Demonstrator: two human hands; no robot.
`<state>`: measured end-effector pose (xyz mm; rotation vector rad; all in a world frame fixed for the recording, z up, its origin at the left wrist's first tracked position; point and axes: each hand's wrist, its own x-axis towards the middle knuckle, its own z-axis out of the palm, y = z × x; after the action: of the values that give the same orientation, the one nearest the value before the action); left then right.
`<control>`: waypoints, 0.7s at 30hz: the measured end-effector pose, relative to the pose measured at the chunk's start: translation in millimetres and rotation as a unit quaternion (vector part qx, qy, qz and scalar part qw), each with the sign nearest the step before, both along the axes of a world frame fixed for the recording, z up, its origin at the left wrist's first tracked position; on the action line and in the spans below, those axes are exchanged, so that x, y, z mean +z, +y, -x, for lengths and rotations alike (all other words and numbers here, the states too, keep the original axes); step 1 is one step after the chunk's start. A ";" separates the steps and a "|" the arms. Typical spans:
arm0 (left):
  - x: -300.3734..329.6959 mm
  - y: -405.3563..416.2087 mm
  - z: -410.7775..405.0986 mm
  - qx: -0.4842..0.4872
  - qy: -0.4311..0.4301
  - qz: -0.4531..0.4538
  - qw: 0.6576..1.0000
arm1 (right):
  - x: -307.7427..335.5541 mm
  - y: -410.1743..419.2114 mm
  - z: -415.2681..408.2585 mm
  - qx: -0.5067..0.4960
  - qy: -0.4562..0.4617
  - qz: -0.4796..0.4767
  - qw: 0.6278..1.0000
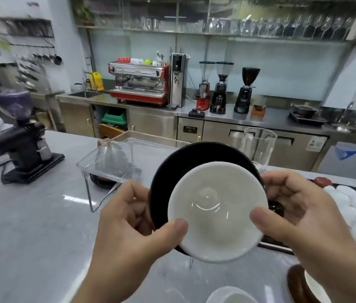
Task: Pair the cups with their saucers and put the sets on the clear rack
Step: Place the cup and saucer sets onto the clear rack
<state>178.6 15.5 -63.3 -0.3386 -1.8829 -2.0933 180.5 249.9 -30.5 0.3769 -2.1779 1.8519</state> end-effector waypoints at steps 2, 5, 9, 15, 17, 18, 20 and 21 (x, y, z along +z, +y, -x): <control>7.4 -11.6 9.7 0.015 0.018 0.010 1.000 | 9.6 -9.8 13.3 0.013 0.018 -0.001 1.000; 19.6 -30.0 28.0 0.035 0.036 0.017 0.999 | 24.2 -24.7 37.2 0.024 0.030 -0.014 0.999; 37.7 -52.9 54.2 0.046 0.050 0.029 0.997 | 42.1 -46.2 72.3 0.049 0.028 -0.016 0.998; 66.2 -78.4 91.7 0.061 0.015 0.041 0.997 | 61.5 -72.2 128.6 0.081 -0.014 -0.030 0.996; 72.1 -87.3 106.6 0.071 -0.025 0.057 0.996 | 65.3 -78.5 148.6 0.086 -0.046 -0.040 0.994; 74.1 -92.7 114.1 0.076 -0.051 0.071 0.993 | 66.2 -82.2 158.9 0.090 -0.063 -0.047 0.993; 74.9 -99.1 130.9 0.077 -0.105 0.098 0.987 | 64.0 -86.6 178.7 0.099 -0.107 -0.058 0.988; 74.9 -102.1 138.1 0.074 -0.129 0.106 0.983 | 61.4 -89.2 188.1 0.105 -0.133 -0.063 0.984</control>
<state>40.6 -86.6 11.6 0.0314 -2.2114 -1.9205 -7.6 160.7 30.9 0.4197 -2.5288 1.9777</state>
